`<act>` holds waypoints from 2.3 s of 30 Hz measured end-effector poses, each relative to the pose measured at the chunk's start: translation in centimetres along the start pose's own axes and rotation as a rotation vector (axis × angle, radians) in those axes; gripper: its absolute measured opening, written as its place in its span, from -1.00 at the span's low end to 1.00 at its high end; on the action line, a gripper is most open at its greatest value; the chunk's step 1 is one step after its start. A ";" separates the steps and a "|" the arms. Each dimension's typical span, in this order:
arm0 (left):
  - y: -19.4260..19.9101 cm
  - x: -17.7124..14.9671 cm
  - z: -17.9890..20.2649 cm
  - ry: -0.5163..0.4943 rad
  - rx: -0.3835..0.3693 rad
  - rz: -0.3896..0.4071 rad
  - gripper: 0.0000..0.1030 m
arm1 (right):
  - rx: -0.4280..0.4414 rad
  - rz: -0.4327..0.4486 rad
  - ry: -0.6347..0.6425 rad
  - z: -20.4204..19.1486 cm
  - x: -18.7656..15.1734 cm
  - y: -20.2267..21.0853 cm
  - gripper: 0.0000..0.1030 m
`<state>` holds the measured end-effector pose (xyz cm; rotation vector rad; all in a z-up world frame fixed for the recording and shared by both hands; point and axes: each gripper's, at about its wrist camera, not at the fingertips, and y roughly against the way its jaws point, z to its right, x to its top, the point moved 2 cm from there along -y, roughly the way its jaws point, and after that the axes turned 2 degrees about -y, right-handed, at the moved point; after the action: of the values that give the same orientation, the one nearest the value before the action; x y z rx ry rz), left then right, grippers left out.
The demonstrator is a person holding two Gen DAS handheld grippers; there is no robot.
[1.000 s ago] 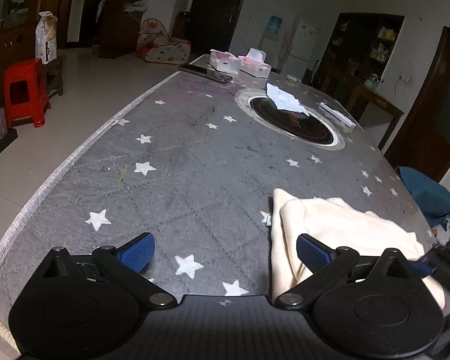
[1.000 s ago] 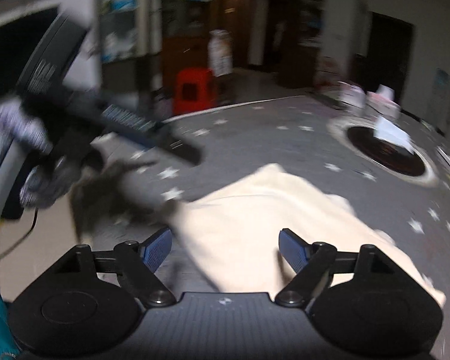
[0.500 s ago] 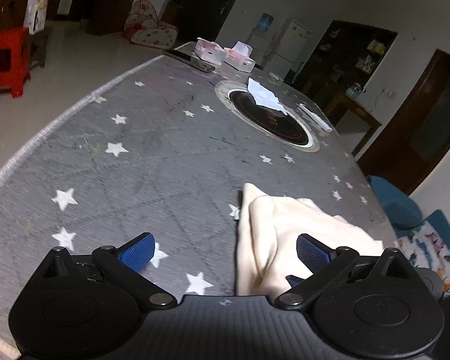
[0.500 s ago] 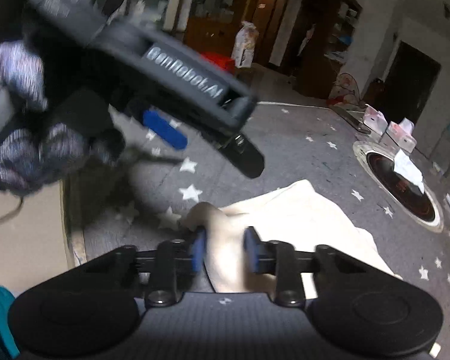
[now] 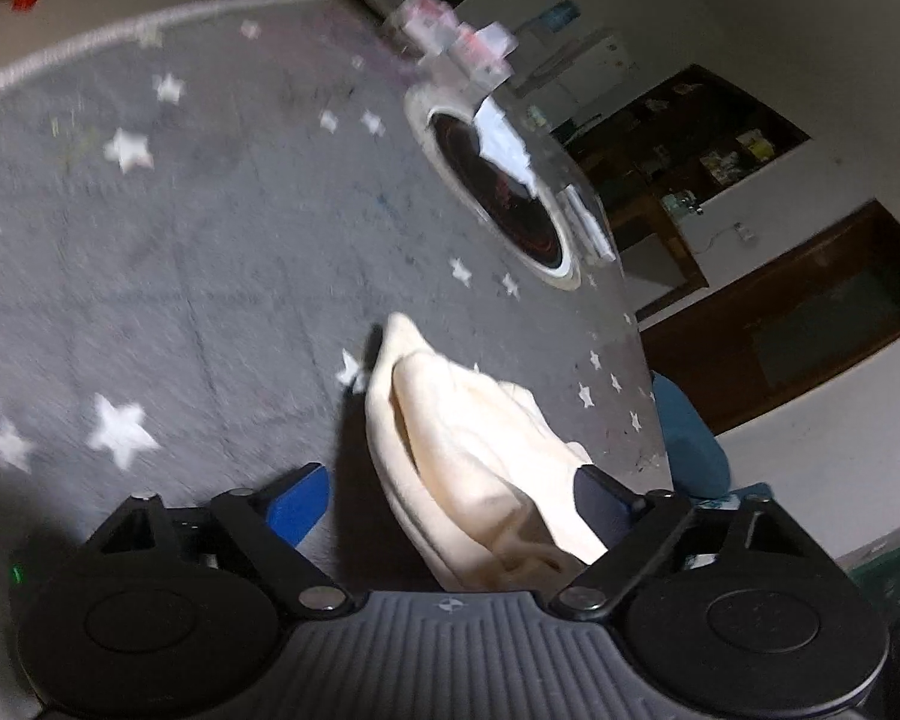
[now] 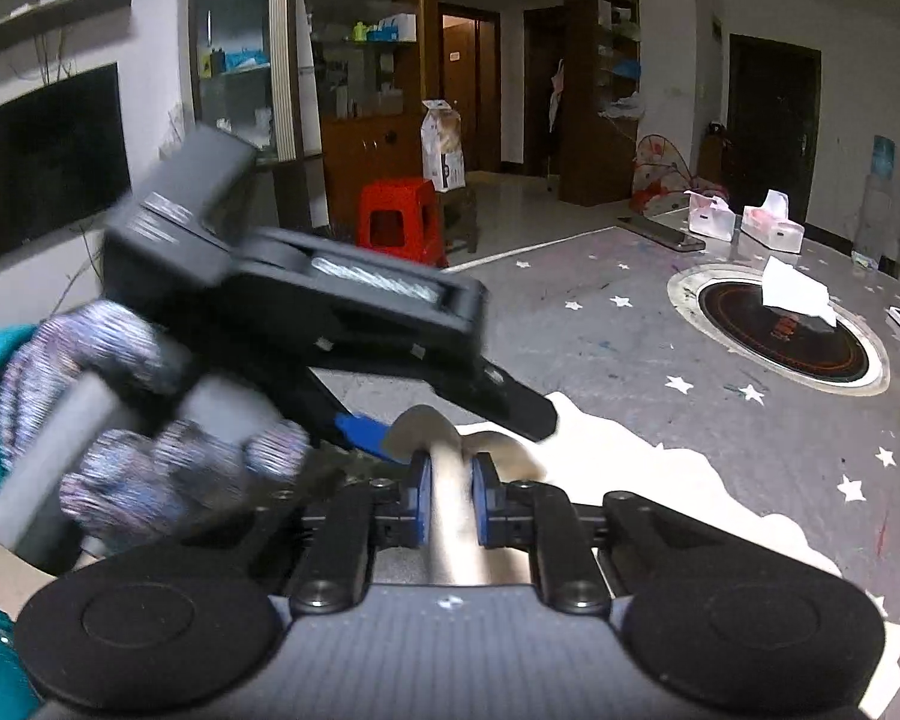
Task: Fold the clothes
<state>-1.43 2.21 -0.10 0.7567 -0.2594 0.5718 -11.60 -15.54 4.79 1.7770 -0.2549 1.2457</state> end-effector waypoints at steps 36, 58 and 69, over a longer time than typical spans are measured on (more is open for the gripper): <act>-2.6 -0.2 1.4 -0.196 0.107 -0.024 -0.67 | -0.362 -0.015 -0.546 17.7 -8.9 5.5 -0.22; -9.3 2.0 11.2 -0.446 0.075 -0.032 -0.74 | -0.482 0.075 -0.463 21.4 -4.9 10.3 -0.84; -15.0 2.7 15.2 -0.504 0.048 -0.054 -0.74 | -0.597 0.073 -0.486 26.9 -4.8 11.3 -0.87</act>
<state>9.06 -16.29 3.15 0.9460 -0.6897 0.3287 -3.70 -44.07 5.42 1.5129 -0.8785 0.6599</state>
